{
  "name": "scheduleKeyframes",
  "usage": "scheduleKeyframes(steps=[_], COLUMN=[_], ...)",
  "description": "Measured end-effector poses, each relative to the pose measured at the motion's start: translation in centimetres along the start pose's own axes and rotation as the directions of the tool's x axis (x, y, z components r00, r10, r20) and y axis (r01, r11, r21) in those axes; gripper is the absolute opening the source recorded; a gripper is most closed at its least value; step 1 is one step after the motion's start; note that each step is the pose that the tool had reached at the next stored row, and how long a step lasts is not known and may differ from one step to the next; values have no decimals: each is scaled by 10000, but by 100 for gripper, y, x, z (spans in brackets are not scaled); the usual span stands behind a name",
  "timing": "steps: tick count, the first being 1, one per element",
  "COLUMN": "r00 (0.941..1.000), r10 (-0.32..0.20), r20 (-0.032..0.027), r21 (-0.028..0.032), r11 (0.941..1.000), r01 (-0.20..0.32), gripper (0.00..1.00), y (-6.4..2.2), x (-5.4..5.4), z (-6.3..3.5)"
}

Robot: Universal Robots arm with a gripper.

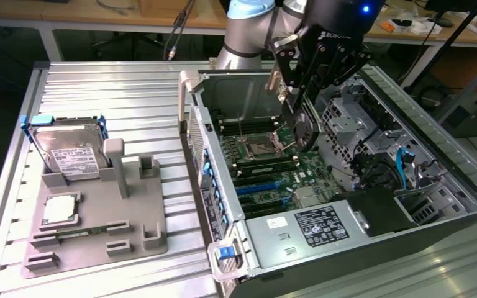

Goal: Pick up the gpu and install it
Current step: 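Pick up the gpu and move the gpu toward the slot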

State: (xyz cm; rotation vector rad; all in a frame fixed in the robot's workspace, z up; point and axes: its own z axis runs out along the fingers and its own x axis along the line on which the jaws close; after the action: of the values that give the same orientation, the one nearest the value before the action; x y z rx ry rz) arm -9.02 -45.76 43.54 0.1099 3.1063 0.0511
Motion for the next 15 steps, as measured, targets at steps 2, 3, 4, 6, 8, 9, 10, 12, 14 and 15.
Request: scheduleKeyframes(steps=[2,3,4,6,8,9,10,12,14,15], r00=[10000,10000,10000,10000,10000,10000,10000,10000,10000,10000], r10=[0,0,0,0,0,0,0,0,0,0], r20=[0,0,0,-1,0,0,0,0,0,0], r21=[0,0,0,0,-1,-1,0,1,0,0], r11=[10000,10000,10000,10000,10000,10000,10000,10000,10000,10000], r01=[0,0,0,0,0,0,0,0,0,0], gripper=[27,27,27,27,27,27,27,27,27,27], y=[1,1,2,2,3,4,4,5,6,7], x=[-13,-18,-22,-33,-45,-51,-58,-72,-86,-95], z=[0,1,1,1,2,2,2,2,3,3])
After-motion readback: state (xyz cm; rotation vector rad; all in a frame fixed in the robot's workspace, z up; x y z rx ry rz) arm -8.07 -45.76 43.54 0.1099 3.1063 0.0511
